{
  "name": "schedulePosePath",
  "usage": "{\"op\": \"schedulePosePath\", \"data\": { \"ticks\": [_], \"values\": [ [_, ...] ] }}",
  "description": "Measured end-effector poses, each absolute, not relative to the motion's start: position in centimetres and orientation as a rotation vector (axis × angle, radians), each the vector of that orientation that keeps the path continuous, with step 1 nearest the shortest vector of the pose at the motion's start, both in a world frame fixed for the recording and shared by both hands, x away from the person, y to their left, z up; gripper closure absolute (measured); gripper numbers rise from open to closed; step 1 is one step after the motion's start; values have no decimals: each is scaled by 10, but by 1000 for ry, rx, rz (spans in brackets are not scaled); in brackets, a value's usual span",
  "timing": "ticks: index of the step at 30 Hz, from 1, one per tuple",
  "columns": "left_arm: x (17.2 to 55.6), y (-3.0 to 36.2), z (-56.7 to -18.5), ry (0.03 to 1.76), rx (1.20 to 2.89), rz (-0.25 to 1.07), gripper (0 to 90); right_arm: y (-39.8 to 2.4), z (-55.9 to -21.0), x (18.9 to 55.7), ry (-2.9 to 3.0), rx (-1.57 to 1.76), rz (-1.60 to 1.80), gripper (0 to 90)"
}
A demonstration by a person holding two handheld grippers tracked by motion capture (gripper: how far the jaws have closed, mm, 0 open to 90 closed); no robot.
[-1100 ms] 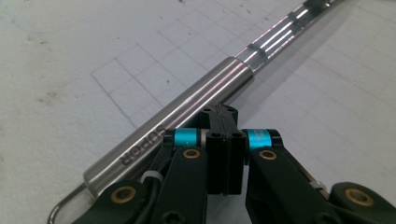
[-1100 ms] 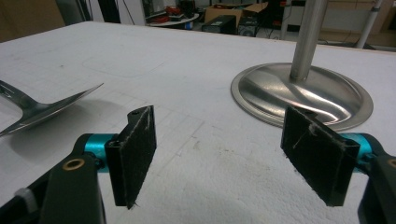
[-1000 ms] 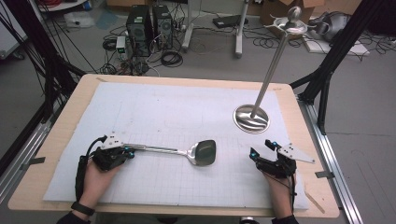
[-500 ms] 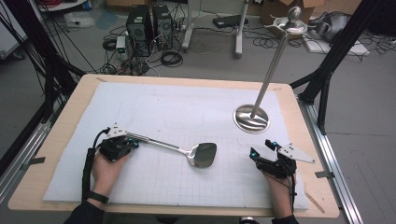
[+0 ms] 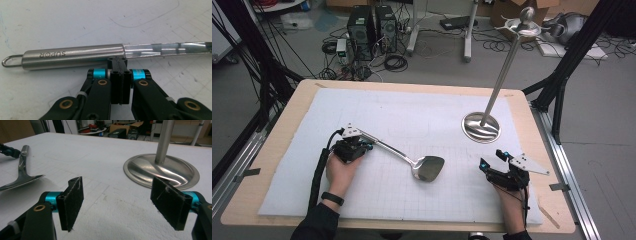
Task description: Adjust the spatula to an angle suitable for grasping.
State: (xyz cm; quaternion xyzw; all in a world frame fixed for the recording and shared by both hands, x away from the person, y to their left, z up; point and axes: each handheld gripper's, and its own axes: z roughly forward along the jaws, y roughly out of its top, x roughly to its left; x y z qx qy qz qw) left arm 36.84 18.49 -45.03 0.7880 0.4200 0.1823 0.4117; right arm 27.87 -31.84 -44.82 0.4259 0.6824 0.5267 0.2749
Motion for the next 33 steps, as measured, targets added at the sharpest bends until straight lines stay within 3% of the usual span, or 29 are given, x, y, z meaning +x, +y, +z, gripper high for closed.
{"op": "schedulePosePath", "data": {
  "ticks": [9, 15, 20, 24, 33],
  "values": [
    [368, 187, -449, 1032, 1972, 485, 894, -318, -448, 278, 1836, 1147, 1415, 258],
    [358, 197, -435, 924, 1953, 558, 850, -318, -448, 278, 1836, 1146, 1414, 258],
    [345, 218, -433, 904, 1856, 590, 817, -318, -448, 278, 1836, 1144, 1414, 258],
    [338, 236, -435, 907, 1815, 585, 719, -318, -448, 278, 1838, 1143, 1411, 258],
    [317, 272, -440, 899, 1791, 638, 351, -318, -448, 279, 1837, 1141, 1410, 258]
  ]
}}
